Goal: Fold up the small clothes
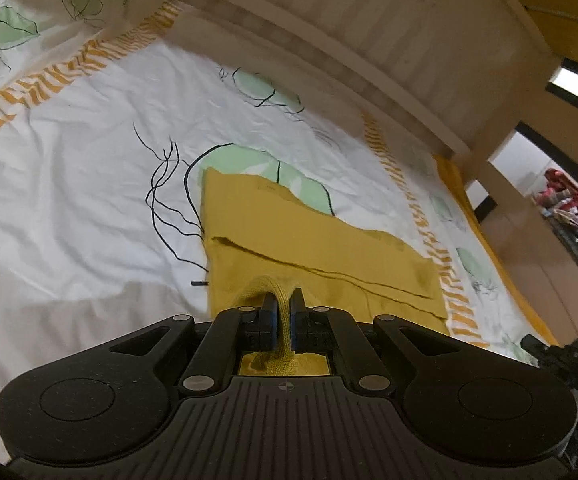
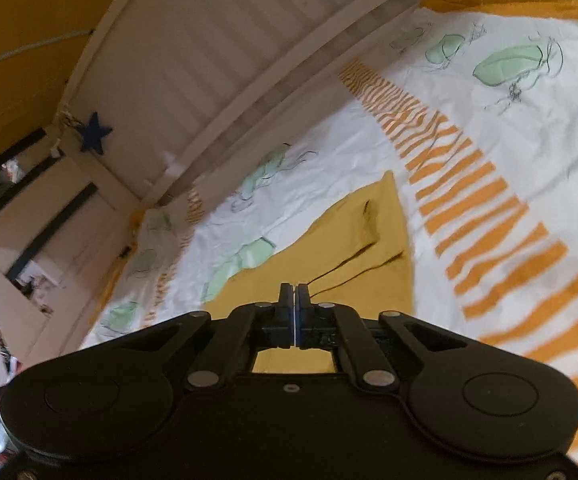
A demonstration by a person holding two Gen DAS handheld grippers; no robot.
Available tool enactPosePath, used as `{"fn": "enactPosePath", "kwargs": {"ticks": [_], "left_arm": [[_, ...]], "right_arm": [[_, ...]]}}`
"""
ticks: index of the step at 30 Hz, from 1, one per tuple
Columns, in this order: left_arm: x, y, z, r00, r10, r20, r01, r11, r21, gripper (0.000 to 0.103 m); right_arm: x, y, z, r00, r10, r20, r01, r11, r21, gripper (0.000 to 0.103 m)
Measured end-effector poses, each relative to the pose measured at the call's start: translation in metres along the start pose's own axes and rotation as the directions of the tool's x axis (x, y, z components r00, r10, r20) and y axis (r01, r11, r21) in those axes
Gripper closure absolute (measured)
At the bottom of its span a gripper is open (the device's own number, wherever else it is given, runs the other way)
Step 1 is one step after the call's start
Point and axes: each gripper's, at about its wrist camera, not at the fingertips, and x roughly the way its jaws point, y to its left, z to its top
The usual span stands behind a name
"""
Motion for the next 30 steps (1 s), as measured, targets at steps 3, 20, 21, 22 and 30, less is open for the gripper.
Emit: {"fn": "enactPosePath", "kwargs": {"ticks": [3,20,21,22,30], "left_arm": [[0.005,0.002,-0.002,1.0,0.014,-0.009,-0.014,1.0,0.003,0.099],[0.007,0.006,-0.005,0.999,0.044,-0.029,-0.043,0.999,0.01,0.099],[0.007,0.006,-0.006,0.999,0.044,-0.03,-0.044,0.999,0.008,0.099],[0.007,0.006,-0.006,0.999,0.043,-0.031,-0.043,0.999,0.007,0.099],[0.003,0.01,-0.001,0.999,0.026,-0.026,-0.026,1.0,-0.017,0.099]], "right_arm": [[0.013,-0.002,-0.002,0.997,0.008,-0.081,-0.011,0.999,-0.03,0.086],[0.074,0.01,-0.05,0.934,-0.087,-0.345,-0.074,0.901,-0.428,0.038],[0.076,0.01,-0.052,0.933,-0.079,-0.35,-0.088,0.895,-0.437,0.041],[0.077,0.011,-0.054,0.932,-0.061,-0.358,-0.112,0.889,-0.444,0.057],[0.047,0.027,-0.041,0.976,-0.016,-0.217,-0.088,0.882,-0.462,0.094]]}}
